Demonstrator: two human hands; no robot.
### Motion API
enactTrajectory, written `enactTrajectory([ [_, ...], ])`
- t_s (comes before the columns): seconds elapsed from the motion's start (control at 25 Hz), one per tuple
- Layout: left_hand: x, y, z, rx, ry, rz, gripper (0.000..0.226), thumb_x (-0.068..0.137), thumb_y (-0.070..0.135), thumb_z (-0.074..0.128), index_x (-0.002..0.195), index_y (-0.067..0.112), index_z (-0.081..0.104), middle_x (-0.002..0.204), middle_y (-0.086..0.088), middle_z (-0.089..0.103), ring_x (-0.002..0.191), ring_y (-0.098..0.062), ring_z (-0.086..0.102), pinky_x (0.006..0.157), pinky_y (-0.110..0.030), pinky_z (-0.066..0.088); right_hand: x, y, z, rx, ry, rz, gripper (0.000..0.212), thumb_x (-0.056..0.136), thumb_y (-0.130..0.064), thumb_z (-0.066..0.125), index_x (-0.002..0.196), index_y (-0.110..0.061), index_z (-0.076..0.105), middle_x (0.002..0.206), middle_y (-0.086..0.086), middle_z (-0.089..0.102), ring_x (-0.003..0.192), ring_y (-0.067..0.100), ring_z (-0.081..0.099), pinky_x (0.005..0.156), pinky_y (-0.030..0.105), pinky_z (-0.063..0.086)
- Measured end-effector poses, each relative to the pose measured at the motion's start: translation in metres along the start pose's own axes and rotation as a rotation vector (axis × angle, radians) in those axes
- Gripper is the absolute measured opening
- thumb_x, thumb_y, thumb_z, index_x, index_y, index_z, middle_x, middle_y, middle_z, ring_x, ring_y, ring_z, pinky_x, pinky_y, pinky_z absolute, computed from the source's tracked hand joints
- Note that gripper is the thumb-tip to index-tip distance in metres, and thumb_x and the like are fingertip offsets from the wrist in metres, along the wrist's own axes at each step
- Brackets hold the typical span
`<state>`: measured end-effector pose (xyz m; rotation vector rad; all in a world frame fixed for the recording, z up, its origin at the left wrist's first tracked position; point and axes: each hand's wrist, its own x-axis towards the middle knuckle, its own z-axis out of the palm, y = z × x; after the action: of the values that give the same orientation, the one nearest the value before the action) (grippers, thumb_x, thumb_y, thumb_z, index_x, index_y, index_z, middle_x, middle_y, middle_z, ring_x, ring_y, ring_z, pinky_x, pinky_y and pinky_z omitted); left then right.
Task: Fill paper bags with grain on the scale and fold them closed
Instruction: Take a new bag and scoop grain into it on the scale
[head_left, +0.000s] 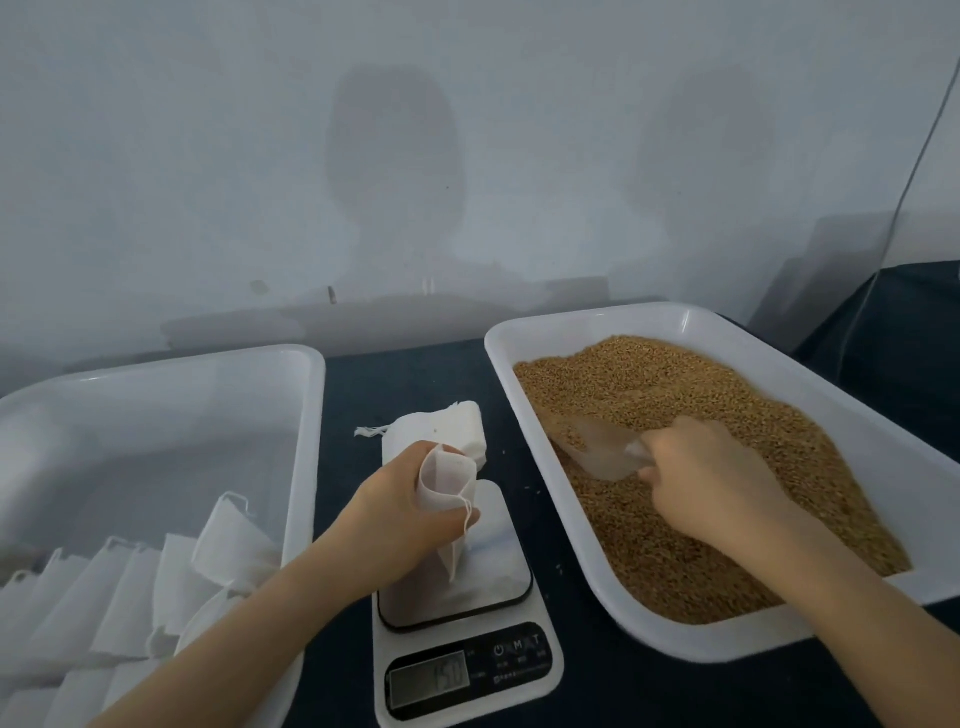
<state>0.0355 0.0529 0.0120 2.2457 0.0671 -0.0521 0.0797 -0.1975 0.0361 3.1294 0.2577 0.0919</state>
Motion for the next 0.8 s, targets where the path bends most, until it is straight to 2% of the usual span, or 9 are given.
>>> enactTrajectory([
  [0.12,0.001,0.0,0.0,-0.008,0.004,0.003,0.041,0.079,0.031,0.069,0.115,0.035,0.051,0.098,0.01,0.06,0.086,-0.01,0.06,0.068,-0.021,0.048,-0.006,0.017,-0.003,0.087,-0.02,-0.005,0.02,0.094,-0.025,0.051,0.109,-0.032,0.063,0.081,-0.009,0.054,0.076,0.009,0.055,0.067,0.028,0.052],
  [0.2,0.001,-0.001,-0.001,-0.004,0.003,0.002,0.041,0.08,0.031,0.069,0.116,0.035,0.05,0.099,0.01,0.059,0.087,-0.009,0.059,0.069,-0.021,0.049,-0.004,0.024,-0.002,0.181,-0.09,0.001,0.02,0.094,-0.023,0.052,0.106,-0.032,0.064,0.074,-0.009,0.06,0.064,0.005,0.057,0.054,0.021,0.047],
  [0.28,0.0,-0.001,-0.001,-0.003,0.001,0.001,0.042,0.08,0.031,0.069,0.117,0.034,0.05,0.101,0.009,0.059,0.089,-0.01,0.059,0.073,-0.024,0.051,-0.002,0.028,0.003,0.23,-0.104,0.016,0.026,0.093,-0.023,0.054,0.115,-0.035,0.061,0.072,-0.01,0.06,0.058,0.002,0.056,0.048,0.017,0.039],
  [0.4,0.001,-0.001,-0.001,0.0,0.003,0.005,0.041,0.081,0.031,0.069,0.117,0.034,0.049,0.101,0.009,0.059,0.089,-0.01,0.059,0.077,-0.027,0.053,-0.004,0.034,0.008,0.247,-0.052,0.03,0.033,0.092,-0.025,0.057,0.122,-0.038,0.058,0.074,-0.012,0.057,0.058,0.003,0.056,0.048,0.016,0.04],
  [0.64,0.002,-0.001,0.0,-0.003,-0.011,0.0,0.04,0.081,0.034,0.068,0.116,0.033,0.05,0.102,0.007,0.06,0.09,-0.012,0.06,0.08,-0.031,0.054,-0.006,0.036,0.001,0.231,0.018,-0.016,0.027,0.09,-0.026,0.057,0.116,-0.033,0.061,0.082,-0.013,0.051,0.064,0.003,0.054,0.05,0.015,0.04],
  [0.8,0.003,-0.003,0.0,-0.026,-0.019,-0.012,0.041,0.081,0.038,0.066,0.118,0.032,0.05,0.102,0.008,0.059,0.091,-0.013,0.059,0.079,-0.031,0.054,-0.006,0.042,-0.019,0.301,0.112,-0.031,0.038,0.086,-0.026,0.059,0.124,-0.034,0.056,0.083,-0.021,0.05,0.065,0.0,0.052,0.051,0.012,0.033],
])
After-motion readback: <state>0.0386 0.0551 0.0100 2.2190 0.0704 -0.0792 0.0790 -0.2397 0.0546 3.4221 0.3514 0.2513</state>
